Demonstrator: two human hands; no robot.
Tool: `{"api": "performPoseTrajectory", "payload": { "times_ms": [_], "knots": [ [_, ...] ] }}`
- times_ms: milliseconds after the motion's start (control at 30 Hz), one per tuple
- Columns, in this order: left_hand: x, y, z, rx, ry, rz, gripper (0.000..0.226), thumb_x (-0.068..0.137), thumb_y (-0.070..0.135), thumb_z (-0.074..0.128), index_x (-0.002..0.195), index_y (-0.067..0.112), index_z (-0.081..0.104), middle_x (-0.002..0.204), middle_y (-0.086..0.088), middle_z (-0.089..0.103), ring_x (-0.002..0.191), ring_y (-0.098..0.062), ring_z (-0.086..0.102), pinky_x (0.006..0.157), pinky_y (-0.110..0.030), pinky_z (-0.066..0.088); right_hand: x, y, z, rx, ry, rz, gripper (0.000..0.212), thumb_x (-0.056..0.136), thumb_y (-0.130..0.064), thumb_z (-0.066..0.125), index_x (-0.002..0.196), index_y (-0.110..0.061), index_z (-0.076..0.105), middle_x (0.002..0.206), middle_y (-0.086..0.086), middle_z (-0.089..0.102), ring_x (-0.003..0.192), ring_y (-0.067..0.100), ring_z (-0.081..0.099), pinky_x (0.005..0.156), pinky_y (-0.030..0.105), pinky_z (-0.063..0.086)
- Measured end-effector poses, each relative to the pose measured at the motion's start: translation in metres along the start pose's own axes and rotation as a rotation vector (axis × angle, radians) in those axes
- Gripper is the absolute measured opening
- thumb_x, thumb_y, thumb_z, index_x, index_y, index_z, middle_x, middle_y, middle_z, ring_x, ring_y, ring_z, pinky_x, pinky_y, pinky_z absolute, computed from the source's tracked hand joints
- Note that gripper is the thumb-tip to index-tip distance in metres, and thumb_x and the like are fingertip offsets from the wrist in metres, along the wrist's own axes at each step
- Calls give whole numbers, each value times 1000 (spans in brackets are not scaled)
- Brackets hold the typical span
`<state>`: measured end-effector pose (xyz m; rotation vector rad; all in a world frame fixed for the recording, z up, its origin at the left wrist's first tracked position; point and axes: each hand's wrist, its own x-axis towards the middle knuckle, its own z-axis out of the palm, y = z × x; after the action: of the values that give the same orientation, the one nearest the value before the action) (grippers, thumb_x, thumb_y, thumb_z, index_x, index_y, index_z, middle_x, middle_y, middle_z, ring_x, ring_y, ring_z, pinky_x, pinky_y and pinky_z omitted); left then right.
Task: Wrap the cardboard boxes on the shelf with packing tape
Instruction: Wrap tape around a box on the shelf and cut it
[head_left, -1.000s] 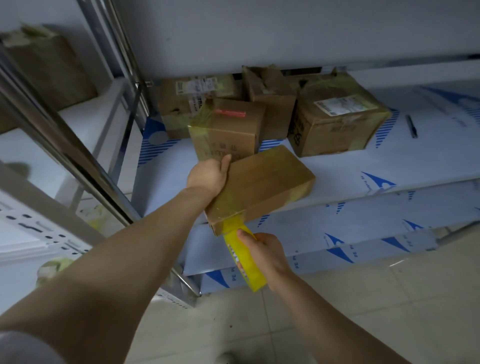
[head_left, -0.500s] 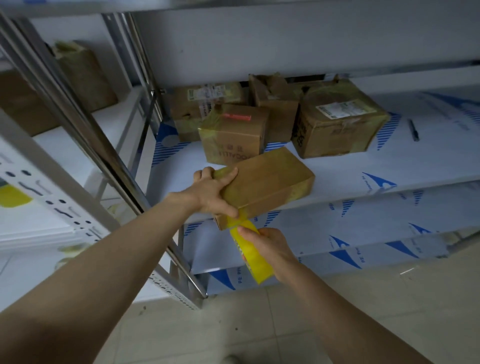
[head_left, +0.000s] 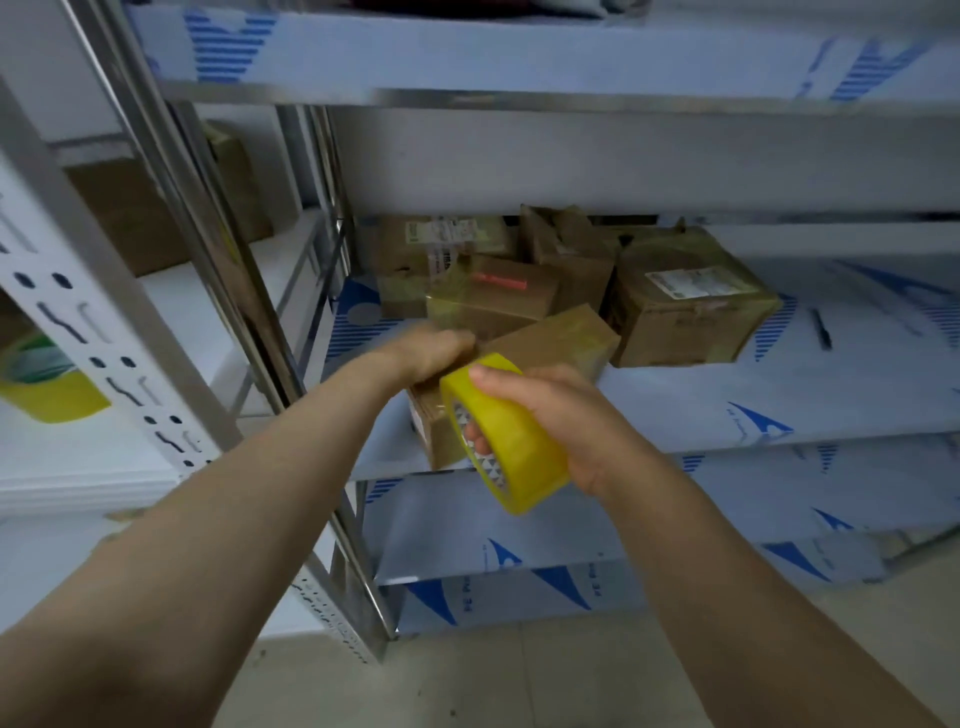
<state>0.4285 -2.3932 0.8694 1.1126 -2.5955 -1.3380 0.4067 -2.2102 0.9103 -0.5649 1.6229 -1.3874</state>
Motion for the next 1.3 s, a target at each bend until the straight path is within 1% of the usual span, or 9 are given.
{"api": "performPoseTrajectory", "payload": {
  "times_ms": [100, 233, 467, 600, 733, 900, 1000, 1133, 1300],
  "knots": [
    [11, 16, 10, 207, 21, 17, 63, 96, 58, 31, 122, 8, 58, 124, -15, 56, 113, -30, 53, 85, -31, 38, 4, -5, 3, 0, 39, 19, 28, 85, -30, 68, 80, -2, 69, 66, 14, 69, 54, 21, 65, 64, 33, 58],
    [18, 16, 17, 346, -36, 35, 60, 99, 52, 28, 131, 8, 54, 96, -18, 59, 90, -28, 54, 76, -28, 36, 8, -3, -2, -23, 83, 4, 34, 84, -37, 68, 76, -4, 70, 66, 16, 70, 54, 21, 66, 61, 33, 58],
    [24, -2, 13, 579, 273, 191, 67, 92, 66, 26, 74, 13, 63, 63, -5, 45, 73, -25, 53, 61, -30, 37, 19, 2, 2, -112, 74, -19, 44, 83, -42, 69, 83, 2, 71, 79, 24, 70, 61, 26, 67, 61, 35, 58],
    [25, -8, 14, 194, 454, 144, 64, 93, 60, 39, 52, 12, 47, 55, -3, 49, 66, -26, 55, 56, -31, 38, 18, 9, 2, -89, 76, 9, 35, 85, -37, 69, 76, -3, 70, 75, 24, 69, 58, 28, 65, 55, 31, 55],
    [9, -28, 8, -516, 416, 173, 34, 93, 39, 53, 71, 20, 70, 78, -1, 71, 86, -21, 66, 78, -31, 51, 16, 10, 0, -36, 101, 3, 33, 85, -34, 69, 72, -3, 67, 67, 22, 66, 50, 24, 62, 54, 29, 56],
    [-24, -62, 38, -429, 244, 331, 34, 94, 24, 52, 128, 24, 54, 119, -14, 44, 117, -13, 38, 98, -10, 25, 16, 14, 7, -34, 118, -16, 31, 85, -34, 69, 70, -7, 65, 64, 21, 66, 52, 27, 62, 56, 33, 56],
    [-30, -64, 47, -382, 315, 350, 36, 82, 38, 43, 117, 37, 54, 113, -12, 48, 110, -12, 43, 96, -12, 29, 9, 13, 7, -38, 107, -22, 36, 85, -37, 68, 71, -5, 65, 64, 21, 67, 54, 28, 62, 62, 36, 57],
    [-28, -68, 52, -538, 353, 277, 22, 86, 43, 47, 91, 52, 67, 109, -14, 63, 111, -29, 56, 101, -43, 43, 8, 5, 7, -57, 22, 15, 41, 85, -42, 66, 77, -2, 69, 70, 18, 71, 61, 27, 66, 73, 41, 57],
    [-18, -45, 34, -725, 355, -29, 54, 96, 61, 27, 110, 25, 65, 103, -7, 66, 101, -24, 60, 93, -35, 46, 33, -16, 15, -88, 25, -42, 29, 81, -28, 72, 92, -1, 70, 89, 17, 73, 79, 29, 69, 84, 43, 56]
  ]
}}
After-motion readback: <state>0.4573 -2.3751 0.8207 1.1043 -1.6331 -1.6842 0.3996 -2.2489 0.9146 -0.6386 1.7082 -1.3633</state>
